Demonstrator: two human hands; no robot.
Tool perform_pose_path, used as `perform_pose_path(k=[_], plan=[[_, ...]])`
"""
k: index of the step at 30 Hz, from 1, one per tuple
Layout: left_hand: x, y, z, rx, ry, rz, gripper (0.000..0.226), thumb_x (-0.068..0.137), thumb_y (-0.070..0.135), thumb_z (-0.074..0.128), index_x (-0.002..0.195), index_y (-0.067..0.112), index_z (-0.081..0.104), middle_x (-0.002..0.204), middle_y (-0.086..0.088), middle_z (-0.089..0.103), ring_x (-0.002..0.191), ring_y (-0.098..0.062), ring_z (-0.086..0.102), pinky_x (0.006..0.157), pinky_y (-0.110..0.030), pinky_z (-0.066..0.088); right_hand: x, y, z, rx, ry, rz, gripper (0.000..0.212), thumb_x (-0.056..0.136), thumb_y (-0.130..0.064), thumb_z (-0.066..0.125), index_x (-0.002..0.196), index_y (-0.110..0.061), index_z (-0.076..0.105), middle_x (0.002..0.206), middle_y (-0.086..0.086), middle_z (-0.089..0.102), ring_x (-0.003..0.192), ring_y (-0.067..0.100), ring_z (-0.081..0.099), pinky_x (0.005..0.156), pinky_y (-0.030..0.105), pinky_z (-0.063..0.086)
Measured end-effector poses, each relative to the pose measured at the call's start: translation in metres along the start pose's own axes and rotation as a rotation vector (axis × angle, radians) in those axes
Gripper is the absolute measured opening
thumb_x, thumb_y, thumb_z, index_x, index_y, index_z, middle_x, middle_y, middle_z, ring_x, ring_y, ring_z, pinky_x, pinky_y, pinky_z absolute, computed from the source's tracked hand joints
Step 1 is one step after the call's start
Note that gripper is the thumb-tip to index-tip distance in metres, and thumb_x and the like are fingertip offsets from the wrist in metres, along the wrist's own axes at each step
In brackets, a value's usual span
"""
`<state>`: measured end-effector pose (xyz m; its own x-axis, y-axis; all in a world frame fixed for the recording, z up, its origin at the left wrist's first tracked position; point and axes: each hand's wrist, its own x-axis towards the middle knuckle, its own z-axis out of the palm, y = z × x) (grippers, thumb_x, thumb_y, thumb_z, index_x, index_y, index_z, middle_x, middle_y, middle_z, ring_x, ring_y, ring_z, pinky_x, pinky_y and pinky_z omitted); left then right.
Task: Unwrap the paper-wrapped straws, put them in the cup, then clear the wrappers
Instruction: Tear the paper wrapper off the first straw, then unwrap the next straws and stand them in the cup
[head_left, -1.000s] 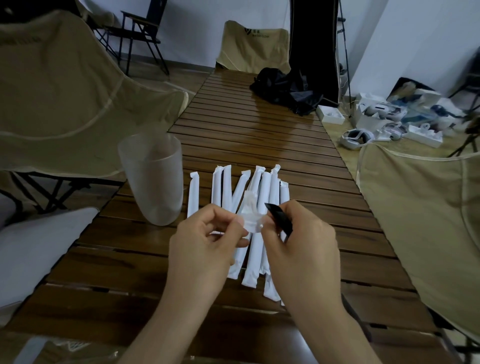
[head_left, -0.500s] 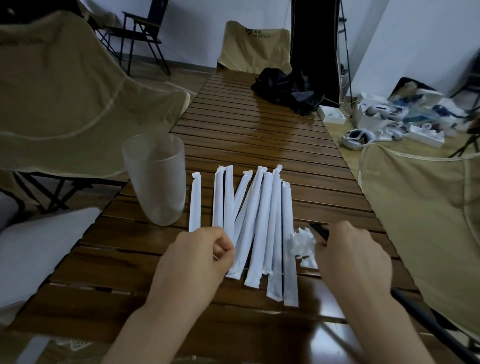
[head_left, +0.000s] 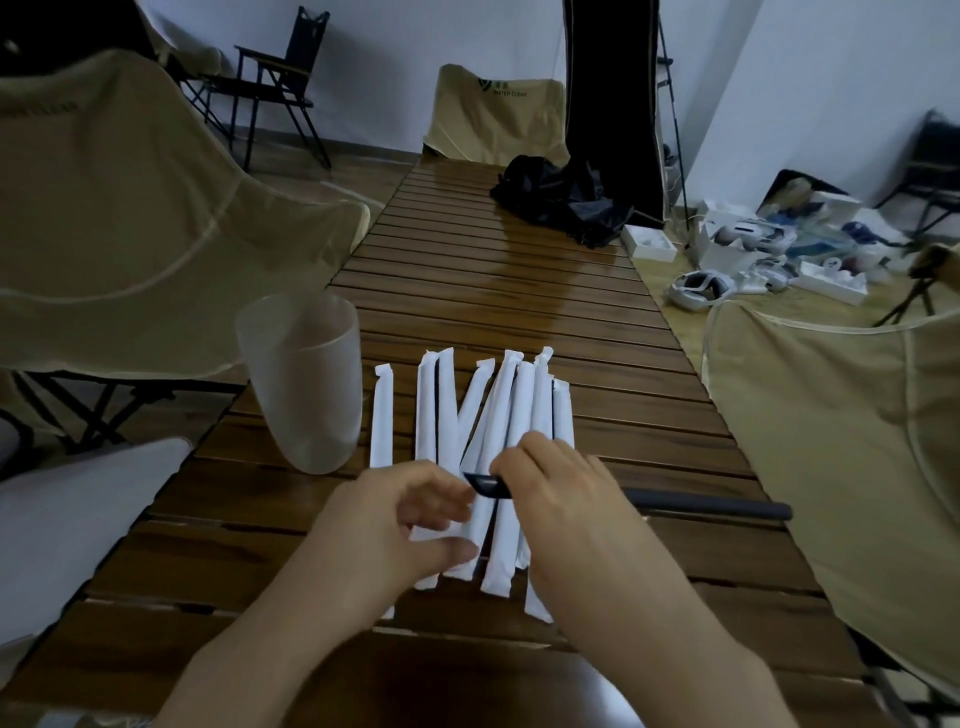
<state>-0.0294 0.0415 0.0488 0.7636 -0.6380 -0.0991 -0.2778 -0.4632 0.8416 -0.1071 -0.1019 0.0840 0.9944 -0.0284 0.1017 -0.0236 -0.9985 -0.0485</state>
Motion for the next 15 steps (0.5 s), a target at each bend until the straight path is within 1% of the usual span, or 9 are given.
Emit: perform_pose_path(k=[2,3,4,5,7,9,12,13,15], plan=[[-0.002,0.0,-0.01,-0.014,-0.031,-0.004,0.035,0.071,0.036,0.08,0.098,0.044,0.06,0.097,0.033,0.066,0.094,0.018,0.058,0.072,-0.004,0.043,0.0,0.004,0.01,0.069,0.091,0.033,0.06,0.035,0.003,0.088,0.091,-0.004,0.068,0.08,0.009,0.06,0.064,0.02,0.06,0.051,0.027,0.045],[-0.004,0.001,-0.011,-0.013,-0.07,-0.01,0.039,0.07,0.036,0.081,0.101,0.045,0.059,0.1,0.033,0.065,0.096,0.016,0.058,0.076,-0.007,0.045,0.001,0.006,0.014,0.11,0.158,0.022,0.059,0.031,0.004,0.089,0.086,-0.004,0.069,0.076,0.008,0.06,0.058,0.018,0.059,0.045,0.024,0.046],[-0.005,0.002,-0.011,-0.008,-0.116,-0.022,0.044,0.069,0.035,0.082,0.105,0.045,0.058,0.103,0.031,0.065,0.098,0.013,0.059,0.081,-0.01,0.047,0.001,0.003,0.013,0.147,0.185,0.022,0.054,0.037,0.003,0.09,0.085,-0.006,0.068,0.076,0.005,0.059,0.057,0.015,0.058,0.043,0.022,0.047],[-0.005,0.005,-0.008,0.007,-0.158,-0.036,0.048,0.069,0.034,0.083,0.107,0.045,0.057,0.106,0.03,0.063,0.1,0.01,0.059,0.085,-0.014,0.049,0.003,0.002,0.011,0.174,0.237,-0.001,0.042,0.05,-0.001,0.087,0.085,-0.01,0.066,0.077,0.002,0.058,0.057,0.012,0.056,0.044,0.019,0.046],[-0.004,0.007,-0.001,0.046,-0.19,-0.05,0.049,0.068,0.034,0.084,0.107,0.045,0.054,0.109,0.029,0.06,0.101,0.006,0.058,0.083,-0.013,0.05,0.002,-0.003,-0.003,0.198,0.388,-0.043,0.005,0.081,-0.018,0.063,0.084,-0.014,0.062,0.08,-0.002,0.057,0.059,0.008,0.055,0.05,0.013,0.043],[-0.001,0.006,0.003,0.05,-0.161,-0.043,0.046,0.071,0.034,0.082,0.105,0.045,0.053,0.11,0.029,0.058,0.101,0.004,0.058,0.081,-0.012,0.049,-0.001,-0.008,-0.022,0.222,0.498,-0.028,0.027,0.089,-0.032,0.043,0.085,-0.014,0.063,0.089,0.0,0.057,0.069,0.011,0.057,0.056,0.02,0.05],[0.004,-0.001,-0.003,0.047,-0.114,-0.035,0.039,0.075,0.038,0.078,0.105,0.047,0.055,0.106,0.033,0.058,0.099,0.008,0.058,0.079,-0.011,0.049,-0.007,-0.013,-0.055,0.162,0.664,0.009,0.03,0.091,-0.041,0.044,0.089,-0.018,0.063,0.092,0.0,0.051,0.075,0.016,0.05,0.06,0.033,0.048],[0.005,-0.004,-0.006,0.061,-0.107,-0.036,0.036,0.077,0.04,0.076,0.105,0.047,0.055,0.105,0.034,0.058,0.098,0.01,0.057,0.076,-0.009,0.047,-0.006,-0.016,-0.064,0.205,0.706,0.008,0.029,0.092,-0.042,0.044,0.092,-0.02,0.062,0.091,-0.002,0.049,0.075,0.017,0.049,0.061,0.032,0.047],[0.005,-0.009,-0.01,0.149,-0.059,-0.039,0.031,0.08,0.044,0.071,0.106,0.047,0.054,0.104,0.035,0.055,0.095,0.011,0.055,0.069,-0.006,0.042,0.0,-0.025,-0.085,0.355,0.782,-0.022,0.03,0.094,-0.042,0.043,0.096,-0.019,0.062,0.092,-0.004,0.047,0.076,0.014,0.051,0.066,0.021,0.046]])
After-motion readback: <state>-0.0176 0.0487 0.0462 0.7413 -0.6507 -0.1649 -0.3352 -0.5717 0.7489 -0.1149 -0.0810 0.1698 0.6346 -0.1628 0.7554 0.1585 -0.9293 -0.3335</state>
